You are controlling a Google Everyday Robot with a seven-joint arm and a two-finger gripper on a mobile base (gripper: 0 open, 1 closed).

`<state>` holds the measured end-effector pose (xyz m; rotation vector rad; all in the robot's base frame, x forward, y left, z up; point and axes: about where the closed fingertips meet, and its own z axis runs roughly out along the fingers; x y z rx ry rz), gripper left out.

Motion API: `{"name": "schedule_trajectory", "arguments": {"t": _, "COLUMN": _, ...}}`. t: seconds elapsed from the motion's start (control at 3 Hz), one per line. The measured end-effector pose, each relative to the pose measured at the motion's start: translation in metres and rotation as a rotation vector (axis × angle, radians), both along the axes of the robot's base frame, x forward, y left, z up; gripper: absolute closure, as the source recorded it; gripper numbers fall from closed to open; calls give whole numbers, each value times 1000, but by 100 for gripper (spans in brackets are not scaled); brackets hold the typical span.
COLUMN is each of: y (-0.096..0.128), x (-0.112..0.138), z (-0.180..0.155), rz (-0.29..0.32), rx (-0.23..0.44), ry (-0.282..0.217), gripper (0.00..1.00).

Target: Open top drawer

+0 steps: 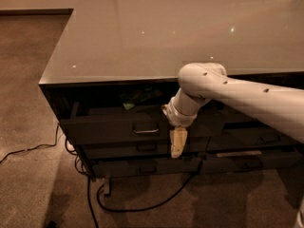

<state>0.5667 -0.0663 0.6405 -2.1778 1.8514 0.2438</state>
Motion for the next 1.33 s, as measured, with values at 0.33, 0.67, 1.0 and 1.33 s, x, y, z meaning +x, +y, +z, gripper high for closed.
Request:
{"name": "schedule_trajectory", "arguments": {"t": 0.33, "y": -3, "x": -15, "z": -4, "rz": 1, "rx": -12, "ry": 2, "gripper": 0}}
{"name": "schedule_trajectory", "arguments": {"t": 0.67, "y": -5, "x": -27, "z": -10, "rz": 4, "rx": -31, "ry": 5, "gripper": 18}}
{"name": "schedule_trajectory", "arguments": {"t": 1.0, "y": -12, "x": -40, "z": -12, "rz": -2, "rx": -41, "ry": 8, "gripper": 41}}
{"name": "schedule_trajectory", "arguments": {"t": 1.33, "y": -11, "x": -40, "z": -10, "rz": -4, "rx": -40, "ry": 8, "gripper": 65}}
